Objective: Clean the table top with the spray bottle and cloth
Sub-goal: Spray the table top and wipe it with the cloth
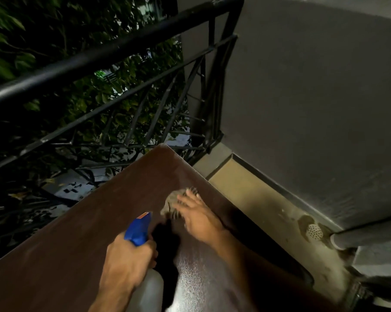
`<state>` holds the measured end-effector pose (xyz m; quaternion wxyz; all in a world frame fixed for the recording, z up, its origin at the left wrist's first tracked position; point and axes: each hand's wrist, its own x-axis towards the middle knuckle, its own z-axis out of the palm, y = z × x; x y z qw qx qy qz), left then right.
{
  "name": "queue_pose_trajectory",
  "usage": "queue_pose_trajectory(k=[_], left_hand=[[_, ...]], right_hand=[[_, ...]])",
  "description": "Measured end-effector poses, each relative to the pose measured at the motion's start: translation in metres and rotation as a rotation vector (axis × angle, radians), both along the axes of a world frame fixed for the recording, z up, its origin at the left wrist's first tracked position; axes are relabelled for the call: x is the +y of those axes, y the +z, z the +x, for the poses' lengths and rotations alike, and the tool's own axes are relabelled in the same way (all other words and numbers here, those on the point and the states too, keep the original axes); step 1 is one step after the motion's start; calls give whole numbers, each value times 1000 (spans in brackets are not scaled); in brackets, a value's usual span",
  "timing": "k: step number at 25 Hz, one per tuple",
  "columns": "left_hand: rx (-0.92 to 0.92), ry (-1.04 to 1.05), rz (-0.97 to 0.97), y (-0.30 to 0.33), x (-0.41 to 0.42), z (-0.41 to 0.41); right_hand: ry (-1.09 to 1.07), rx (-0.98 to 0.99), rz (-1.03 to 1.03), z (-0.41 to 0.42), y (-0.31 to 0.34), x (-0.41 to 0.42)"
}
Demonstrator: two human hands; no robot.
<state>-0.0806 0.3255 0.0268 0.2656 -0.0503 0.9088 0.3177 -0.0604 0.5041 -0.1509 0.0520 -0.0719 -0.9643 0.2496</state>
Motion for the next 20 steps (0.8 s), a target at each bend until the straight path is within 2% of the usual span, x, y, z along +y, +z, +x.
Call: queue_pose_trajectory(k=[2, 5, 11, 14, 17, 20], left_hand=[[10, -20, -2, 2, 6, -4], [23, -17, 5, 4, 12, -17], [-12, 24, 28, -2, 29, -38], [-41, 21, 23, -1, 41, -45], [-75, 52, -8, 3, 50, -51], [-100, 87, -21, -1, 52, -61]], right_hand=[[-132, -38, -42, -49, 5, 21], [-211, -26, -45, -70, 4, 30], [19, 36, 36, 37, -10, -24], [66, 20, 122, 73, -14, -31], [70, 14, 93, 39, -15, -17], [-35, -14, 49, -47, -15, 12]])
